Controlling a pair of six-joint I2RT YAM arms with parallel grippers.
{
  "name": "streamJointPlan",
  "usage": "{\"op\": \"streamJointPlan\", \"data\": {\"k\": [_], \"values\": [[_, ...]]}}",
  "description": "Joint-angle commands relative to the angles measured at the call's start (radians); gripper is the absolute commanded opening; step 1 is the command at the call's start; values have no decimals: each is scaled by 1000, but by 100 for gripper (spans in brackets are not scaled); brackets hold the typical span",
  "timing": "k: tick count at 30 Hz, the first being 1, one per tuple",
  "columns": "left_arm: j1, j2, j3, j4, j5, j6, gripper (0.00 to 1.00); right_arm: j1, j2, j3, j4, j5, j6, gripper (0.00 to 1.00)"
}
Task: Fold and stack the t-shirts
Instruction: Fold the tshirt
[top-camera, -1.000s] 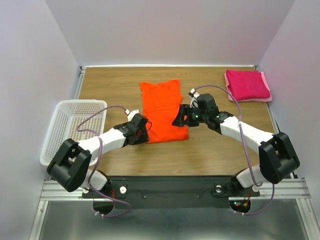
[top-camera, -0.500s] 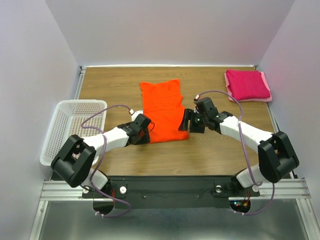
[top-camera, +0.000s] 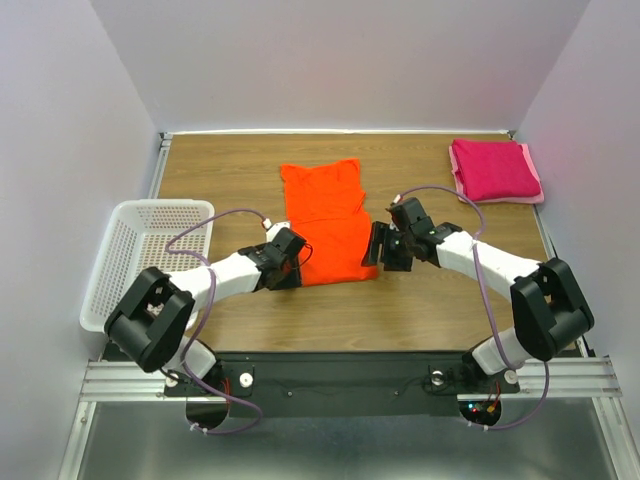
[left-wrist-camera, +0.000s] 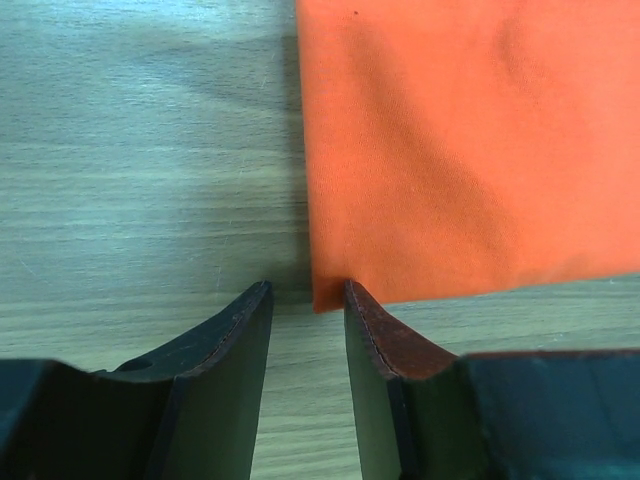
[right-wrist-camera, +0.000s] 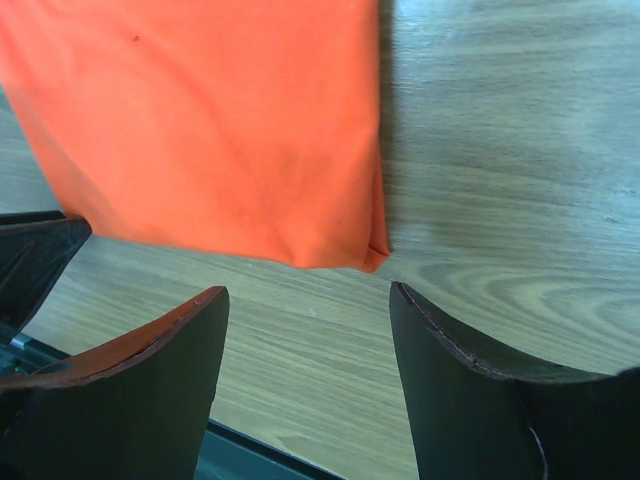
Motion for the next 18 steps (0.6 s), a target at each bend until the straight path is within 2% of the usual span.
{"op": "streamJointPlan", "data": {"k": [1, 8, 15, 16, 18], "values": [[-11, 36, 30, -36, -3, 16, 44, 1, 14, 1, -31, 61, 40, 70], [-13, 87, 40, -34, -1, 26, 36, 1, 43, 4, -47, 100, 78, 65], [-13, 113, 30, -34, 18, 37, 20, 9, 78, 46, -75, 135, 99, 63], [-13, 116, 27, -36, 22, 40, 15, 10, 84, 47, -78, 143, 106, 63], [-13, 111, 25, -34, 29, 42, 13, 10, 98, 52, -80, 140, 104, 63]]}}
